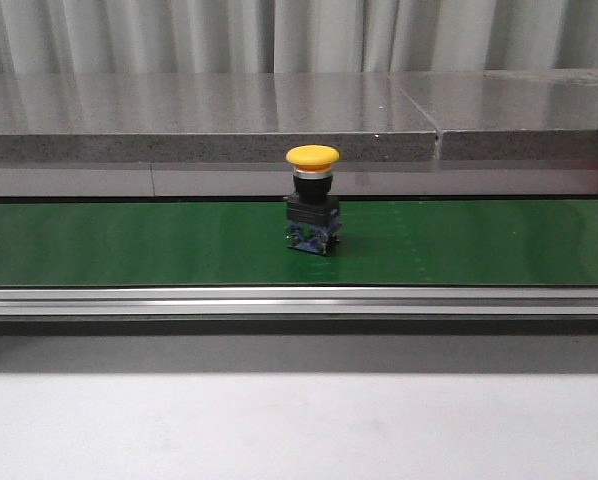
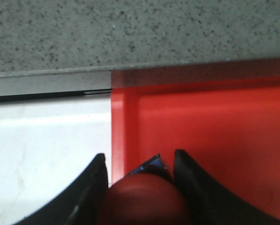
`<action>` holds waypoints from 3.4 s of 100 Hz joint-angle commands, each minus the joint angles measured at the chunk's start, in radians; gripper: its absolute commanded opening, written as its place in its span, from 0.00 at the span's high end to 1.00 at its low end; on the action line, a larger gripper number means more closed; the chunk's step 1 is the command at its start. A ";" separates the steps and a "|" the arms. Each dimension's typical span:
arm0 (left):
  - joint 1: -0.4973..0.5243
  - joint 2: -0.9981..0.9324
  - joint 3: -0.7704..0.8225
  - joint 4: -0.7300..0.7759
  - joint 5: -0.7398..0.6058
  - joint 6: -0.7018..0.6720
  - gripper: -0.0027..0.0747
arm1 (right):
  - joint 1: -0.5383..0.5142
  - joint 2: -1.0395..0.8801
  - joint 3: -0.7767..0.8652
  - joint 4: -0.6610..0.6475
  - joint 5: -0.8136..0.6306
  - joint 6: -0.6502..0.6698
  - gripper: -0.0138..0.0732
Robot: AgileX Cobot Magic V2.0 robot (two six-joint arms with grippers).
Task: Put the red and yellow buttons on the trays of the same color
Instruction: 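Carry the red button into the red tray and open the right gripper, then lower the right gripper onto the yellow button on the belt and grasp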
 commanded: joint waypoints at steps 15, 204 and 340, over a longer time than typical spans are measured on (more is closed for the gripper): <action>0.001 0.005 -0.027 -0.003 -0.085 -0.003 0.99 | -0.009 0.022 -0.072 0.013 -0.044 -0.003 0.63; 0.001 0.005 -0.027 -0.003 -0.085 -0.003 0.99 | 0.157 -0.604 0.282 0.043 0.242 -0.092 0.12; 0.001 0.005 -0.027 -0.003 -0.085 -0.003 0.99 | 0.415 -0.583 0.668 0.065 0.013 -0.181 0.25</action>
